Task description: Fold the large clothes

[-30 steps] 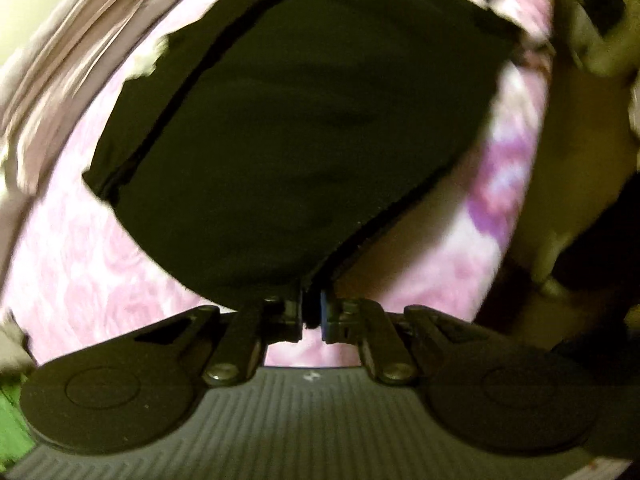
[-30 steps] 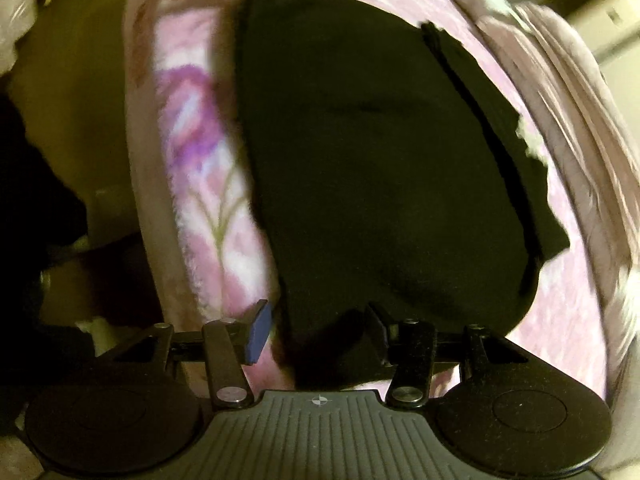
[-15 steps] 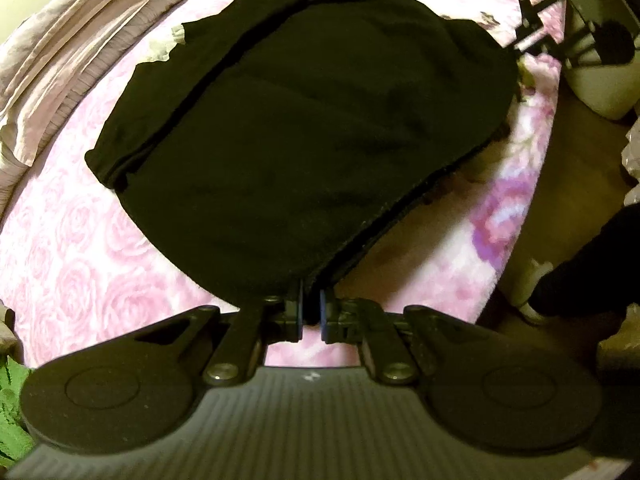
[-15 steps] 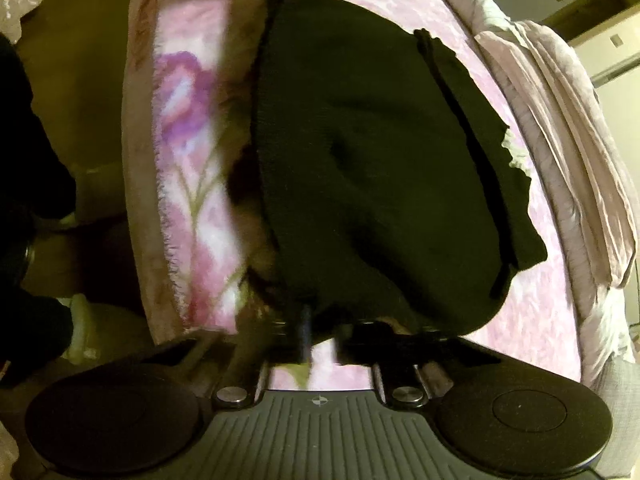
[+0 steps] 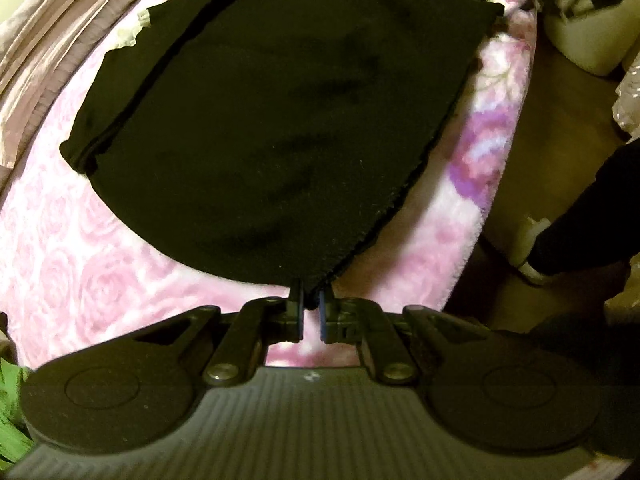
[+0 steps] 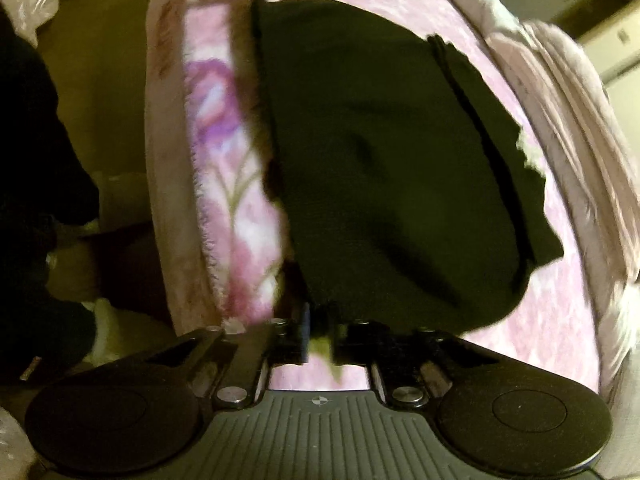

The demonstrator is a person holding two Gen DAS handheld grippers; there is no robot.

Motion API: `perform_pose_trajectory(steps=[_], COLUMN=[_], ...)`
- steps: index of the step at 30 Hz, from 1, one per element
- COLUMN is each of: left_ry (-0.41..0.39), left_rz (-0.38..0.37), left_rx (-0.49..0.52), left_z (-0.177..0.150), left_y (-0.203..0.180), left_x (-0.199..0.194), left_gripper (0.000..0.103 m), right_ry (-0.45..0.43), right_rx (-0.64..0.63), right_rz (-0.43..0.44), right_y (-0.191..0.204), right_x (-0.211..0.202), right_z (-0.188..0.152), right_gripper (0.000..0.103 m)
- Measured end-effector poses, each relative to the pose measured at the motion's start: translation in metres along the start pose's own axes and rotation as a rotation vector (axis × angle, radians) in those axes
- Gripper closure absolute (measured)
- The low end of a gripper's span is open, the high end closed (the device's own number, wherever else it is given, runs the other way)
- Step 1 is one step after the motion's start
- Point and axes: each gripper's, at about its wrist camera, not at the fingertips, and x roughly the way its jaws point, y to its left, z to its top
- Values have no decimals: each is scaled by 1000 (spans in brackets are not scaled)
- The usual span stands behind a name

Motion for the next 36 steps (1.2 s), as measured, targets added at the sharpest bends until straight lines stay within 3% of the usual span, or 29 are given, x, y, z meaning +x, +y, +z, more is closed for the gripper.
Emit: perform_pose_trajectory(steps=[1, 2, 10, 12, 15, 16, 17, 18, 21, 28, 36], left_ry=[-2, -5, -21, -26, -34, -34, -34, -36, -51, -97, -132], left_rz=[-1, -2, -7, -3, 4, 4, 5, 5, 7, 31, 66], left_rx=[-5, -7, 6, 10, 13, 13, 14, 13, 16, -4, -19], left_z=[-1, -2, -6, -5, -3, -2, 0, 1, 5, 15, 16], left_y=[0, 1, 5, 9, 14, 15, 16, 18, 24, 41, 32], left_x=[1, 2, 4, 3, 1, 0, -1, -3, -17, -71, -116], left_gripper=[97, 97, 97, 97, 97, 97, 98, 98, 98, 99, 100], right_ry=[-19, -40, -102, -84, -45, -42, -35, -26, -3, -16, -11], right_rx=[-11, -23, -99, -88, -86, -100, -119, -115, -11, 105, 87], right_rz=[-6, -11, 14, 16, 17, 34, 45, 50, 19, 17, 33], right_y=[3, 6, -3, -12, -22, -21, -19, -20, -42, -98, -93], right_x=[2, 3, 22, 21, 24, 24, 23, 20, 4, -63, -107], right_z=[0, 1, -4, -7, -9, -8, -6, -2, 5, 22, 34], right_gripper=[54, 47, 47, 49, 65, 76, 94, 103, 103, 103, 103])
